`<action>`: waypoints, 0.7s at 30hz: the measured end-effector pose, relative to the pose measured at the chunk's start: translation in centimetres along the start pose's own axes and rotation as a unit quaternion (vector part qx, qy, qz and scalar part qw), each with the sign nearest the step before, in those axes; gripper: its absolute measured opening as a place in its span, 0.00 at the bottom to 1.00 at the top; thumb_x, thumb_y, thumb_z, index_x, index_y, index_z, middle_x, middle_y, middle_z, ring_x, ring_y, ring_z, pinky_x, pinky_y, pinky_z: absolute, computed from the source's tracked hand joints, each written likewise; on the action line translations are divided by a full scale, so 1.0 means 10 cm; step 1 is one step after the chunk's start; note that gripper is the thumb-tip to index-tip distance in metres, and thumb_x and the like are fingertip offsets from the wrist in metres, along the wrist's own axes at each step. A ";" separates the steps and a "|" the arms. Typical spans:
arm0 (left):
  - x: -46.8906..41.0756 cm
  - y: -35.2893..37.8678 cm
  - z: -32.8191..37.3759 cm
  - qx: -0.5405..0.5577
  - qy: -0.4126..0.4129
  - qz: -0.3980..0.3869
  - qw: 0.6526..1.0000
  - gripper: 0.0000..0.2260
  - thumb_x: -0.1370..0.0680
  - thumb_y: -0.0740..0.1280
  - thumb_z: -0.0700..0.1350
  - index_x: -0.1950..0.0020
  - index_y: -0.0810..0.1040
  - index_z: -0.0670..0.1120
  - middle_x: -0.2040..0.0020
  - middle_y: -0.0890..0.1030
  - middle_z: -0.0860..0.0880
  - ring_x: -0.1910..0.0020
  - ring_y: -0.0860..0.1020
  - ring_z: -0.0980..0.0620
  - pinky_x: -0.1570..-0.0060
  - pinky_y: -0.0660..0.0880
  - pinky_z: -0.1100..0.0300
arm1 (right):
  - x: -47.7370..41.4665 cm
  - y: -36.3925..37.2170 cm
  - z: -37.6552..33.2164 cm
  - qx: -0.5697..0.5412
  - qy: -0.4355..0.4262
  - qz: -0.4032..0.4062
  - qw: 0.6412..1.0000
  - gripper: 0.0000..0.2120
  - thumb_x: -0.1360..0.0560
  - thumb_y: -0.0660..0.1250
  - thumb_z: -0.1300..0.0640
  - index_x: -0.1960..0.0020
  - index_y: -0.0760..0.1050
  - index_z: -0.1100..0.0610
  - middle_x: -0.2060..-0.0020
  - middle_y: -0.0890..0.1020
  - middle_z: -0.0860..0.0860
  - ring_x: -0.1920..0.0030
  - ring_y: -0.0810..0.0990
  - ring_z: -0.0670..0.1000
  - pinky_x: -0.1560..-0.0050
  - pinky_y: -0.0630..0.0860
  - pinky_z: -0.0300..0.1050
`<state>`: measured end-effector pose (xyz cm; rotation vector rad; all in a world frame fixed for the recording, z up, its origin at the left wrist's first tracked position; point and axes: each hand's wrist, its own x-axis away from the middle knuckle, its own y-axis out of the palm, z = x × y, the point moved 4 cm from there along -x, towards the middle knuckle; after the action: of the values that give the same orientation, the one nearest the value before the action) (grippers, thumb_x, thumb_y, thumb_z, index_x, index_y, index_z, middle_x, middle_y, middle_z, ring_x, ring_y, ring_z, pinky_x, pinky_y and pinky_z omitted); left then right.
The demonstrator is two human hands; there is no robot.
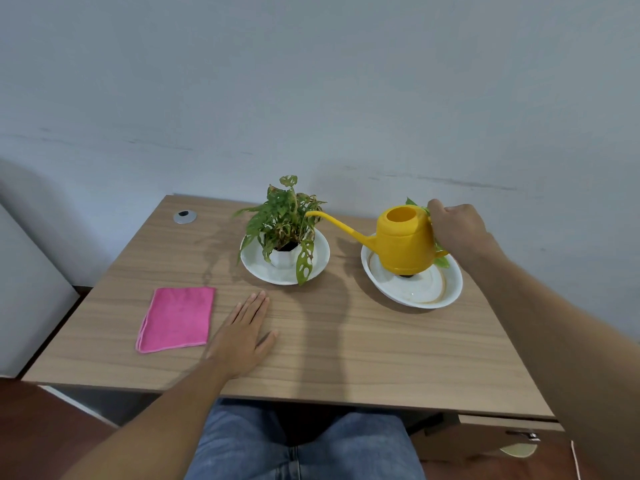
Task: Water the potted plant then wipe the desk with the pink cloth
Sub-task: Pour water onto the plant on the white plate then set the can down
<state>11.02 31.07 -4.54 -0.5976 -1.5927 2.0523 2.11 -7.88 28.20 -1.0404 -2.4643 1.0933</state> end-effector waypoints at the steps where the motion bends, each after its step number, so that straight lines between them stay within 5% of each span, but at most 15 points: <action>1: 0.00 0.00 0.00 -0.003 0.000 0.001 1.000 0.38 0.12 0.48 0.68 0.09 0.45 0.47 0.09 0.43 0.51 0.11 0.40 0.55 0.12 0.43 0.51 | 0.00 0.01 -0.05 -0.006 -0.001 0.002 1.000 0.18 0.19 0.60 0.50 0.62 0.65 0.59 0.65 0.67 0.57 0.67 0.64 0.55 0.66 0.61 0.49; 9: 0.01 -0.02 0.02 0.002 0.002 0.008 1.000 0.38 0.13 0.49 0.67 0.09 0.46 0.47 0.09 0.45 0.51 0.10 0.42 0.54 0.12 0.43 0.51 | -0.07 0.14 -0.27 -0.092 0.009 0.033 0.995 0.16 0.18 0.58 0.49 0.58 0.73 0.59 0.61 0.74 0.58 0.61 0.71 0.55 0.64 0.65 0.49; 16: 0.04 -0.02 0.05 -0.004 -0.010 0.015 1.000 0.38 0.12 0.50 0.65 0.09 0.48 0.45 0.08 0.46 0.49 0.10 0.43 0.52 0.12 0.45 0.48 | -0.10 0.21 -0.10 -0.115 0.063 0.046 0.990 0.20 0.16 0.57 0.49 0.62 0.69 0.59 0.64 0.75 0.56 0.58 0.73 0.58 0.63 0.66 0.51; 19: 0.04 0.02 0.11 -0.005 -0.008 0.015 1.000 0.39 0.12 0.52 0.65 0.09 0.47 0.44 0.09 0.46 0.48 0.10 0.43 0.50 0.12 0.46 0.47 | -0.01 0.20 0.08 -0.102 0.084 0.044 0.990 0.19 0.15 0.56 0.49 0.59 0.70 0.60 0.65 0.73 0.54 0.57 0.73 0.59 0.66 0.63 0.49; 21: 0.02 0.05 0.20 0.003 0.010 0.012 1.000 0.39 0.12 0.54 0.65 0.09 0.47 0.43 0.08 0.46 0.46 0.10 0.43 0.49 0.12 0.46 0.47 | 0.05 0.20 0.19 -0.056 0.064 0.016 0.996 0.15 0.13 0.54 0.55 0.49 0.74 0.64 0.57 0.77 0.62 0.51 0.76 0.65 0.66 0.62 0.49</action>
<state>9.62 29.53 -4.52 -0.6363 -1.5744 2.0619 1.86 -7.60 25.39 -1.1496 -2.4364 0.8768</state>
